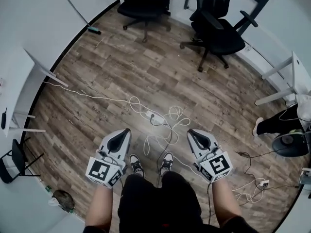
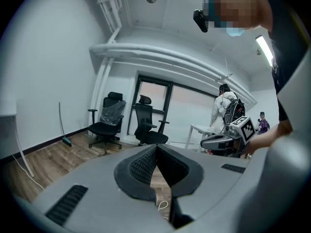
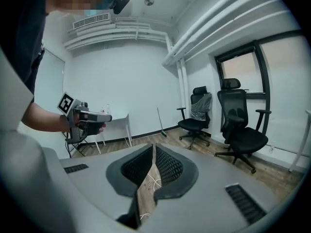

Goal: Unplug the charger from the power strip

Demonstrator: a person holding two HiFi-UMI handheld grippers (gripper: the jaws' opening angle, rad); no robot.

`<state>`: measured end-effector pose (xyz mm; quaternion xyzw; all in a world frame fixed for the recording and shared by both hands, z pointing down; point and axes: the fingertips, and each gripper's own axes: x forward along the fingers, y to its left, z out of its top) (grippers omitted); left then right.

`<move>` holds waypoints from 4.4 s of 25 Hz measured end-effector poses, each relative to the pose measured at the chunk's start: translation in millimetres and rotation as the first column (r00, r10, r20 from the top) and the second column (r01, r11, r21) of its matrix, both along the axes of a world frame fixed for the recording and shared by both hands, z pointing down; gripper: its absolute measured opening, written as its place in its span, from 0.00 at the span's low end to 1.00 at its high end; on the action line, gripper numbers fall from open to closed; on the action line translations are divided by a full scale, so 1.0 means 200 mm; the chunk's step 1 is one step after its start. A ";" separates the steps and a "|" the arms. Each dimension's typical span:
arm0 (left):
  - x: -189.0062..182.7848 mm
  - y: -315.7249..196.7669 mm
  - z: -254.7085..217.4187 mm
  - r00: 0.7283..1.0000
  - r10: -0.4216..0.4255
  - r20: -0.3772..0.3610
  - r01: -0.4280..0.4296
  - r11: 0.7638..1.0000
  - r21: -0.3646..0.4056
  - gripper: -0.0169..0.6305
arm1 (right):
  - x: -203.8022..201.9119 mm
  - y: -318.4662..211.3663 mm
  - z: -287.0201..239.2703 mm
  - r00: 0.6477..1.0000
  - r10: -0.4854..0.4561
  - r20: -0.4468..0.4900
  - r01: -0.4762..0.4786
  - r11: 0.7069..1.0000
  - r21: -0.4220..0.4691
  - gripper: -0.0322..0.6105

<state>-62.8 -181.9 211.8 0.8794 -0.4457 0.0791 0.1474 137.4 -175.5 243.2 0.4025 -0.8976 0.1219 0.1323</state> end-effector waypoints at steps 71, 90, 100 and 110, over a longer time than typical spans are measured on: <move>0.36 -0.82 4.82 0.943 0.332 -0.004 -0.297 0.839 -0.457 0.05 | -0.43 -0.68 4.74 0.842 -0.381 -0.382 0.276 0.913 -0.300 0.22; 0.37 -0.81 4.82 0.941 0.338 0.001 -0.299 0.834 -0.465 0.05 | -0.45 -0.69 4.63 0.857 -0.336 -0.390 0.248 0.933 -0.259 0.21; 0.23 -0.86 4.39 0.973 0.230 0.018 -0.211 0.919 -0.332 0.05 | -0.47 -0.66 4.14 0.913 -0.264 -0.312 0.203 0.955 -0.216 0.21; -0.11 -0.73 3.33 0.996 0.089 0.026 -0.078 0.958 -0.275 0.05 | -0.32 -0.51 3.06 1.000 -0.025 -0.009 0.022 0.970 -0.243 0.21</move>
